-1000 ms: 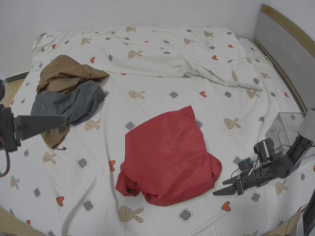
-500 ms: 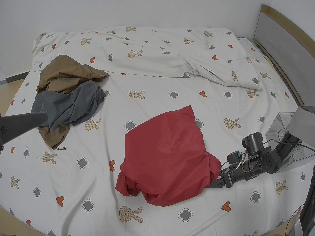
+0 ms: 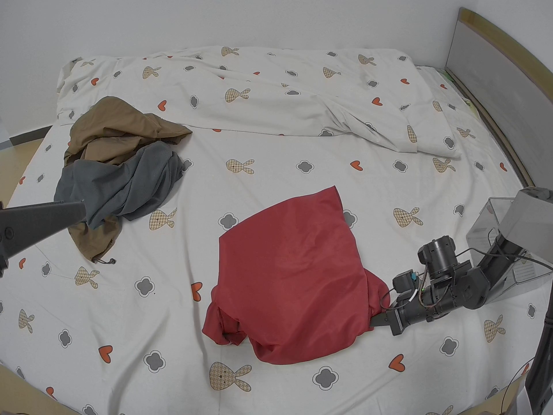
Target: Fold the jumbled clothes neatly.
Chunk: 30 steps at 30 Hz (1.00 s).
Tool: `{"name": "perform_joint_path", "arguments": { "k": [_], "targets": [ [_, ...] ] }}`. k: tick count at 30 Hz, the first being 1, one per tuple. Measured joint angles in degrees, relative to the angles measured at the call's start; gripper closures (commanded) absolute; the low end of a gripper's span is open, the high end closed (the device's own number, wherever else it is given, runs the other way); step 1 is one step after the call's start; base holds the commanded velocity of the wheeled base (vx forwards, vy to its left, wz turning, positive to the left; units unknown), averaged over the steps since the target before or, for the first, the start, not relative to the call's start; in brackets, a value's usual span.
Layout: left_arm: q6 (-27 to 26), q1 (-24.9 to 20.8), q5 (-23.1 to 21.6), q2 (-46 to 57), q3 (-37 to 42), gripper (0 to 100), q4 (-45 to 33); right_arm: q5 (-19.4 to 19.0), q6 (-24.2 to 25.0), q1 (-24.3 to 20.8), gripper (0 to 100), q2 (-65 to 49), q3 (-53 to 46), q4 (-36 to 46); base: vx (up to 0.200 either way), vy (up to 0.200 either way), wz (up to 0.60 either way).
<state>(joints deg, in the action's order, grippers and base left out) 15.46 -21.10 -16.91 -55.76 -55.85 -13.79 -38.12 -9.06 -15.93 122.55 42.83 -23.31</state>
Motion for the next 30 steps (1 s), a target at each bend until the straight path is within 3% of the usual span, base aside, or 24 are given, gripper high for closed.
{"name": "perform_joint_path", "arguments": {
  "k": [5, 8, 14, 17, 23, 30],
  "targets": [
    [0.0, 0.0, 0.0, -0.3, 0.1, 0, 0.0, -0.7, 3.7, 0.9, 100, -7.1, -3.1, 0.2, 0.0, 0.0, 0.0],
    [-0.1, 0.0, 0.0, -0.6, 0.2, 0, 0.0, -2.5, 8.6, 1.7, 100, -13.4, -4.8, 0.4, 0.0, 0.0, 0.0],
    [-0.2, -0.1, 0.0, -1.3, 0.3, 0, 0.0, -7.9, 27.2, 3.0, 100, -28.3, -5.2, 3.0, 0.0, 0.0, 0.0],
    [-0.2, -0.1, 0.0, -1.6, 0.3, 0, 0.0, -9.5, 33.2, 3.3, 100, -35.5, -2.5, 7.6, 0.0, 0.0, 0.0],
    [-0.2, -0.3, 0.0, -2.4, 0.3, 0, -0.1, -13.7, 38.7, 3.6, 100, -47.4, 8.2, 21.7, 0.0, 0.0, 0.0],
    [-0.3, -1.1, 0.4, -4.3, 0.0, 0, -0.1, -16.2, 41.4, 2.1, 100, -52.7, 16.1, 24.2, 0.0, 0.0, 0.0]
  ]
}}
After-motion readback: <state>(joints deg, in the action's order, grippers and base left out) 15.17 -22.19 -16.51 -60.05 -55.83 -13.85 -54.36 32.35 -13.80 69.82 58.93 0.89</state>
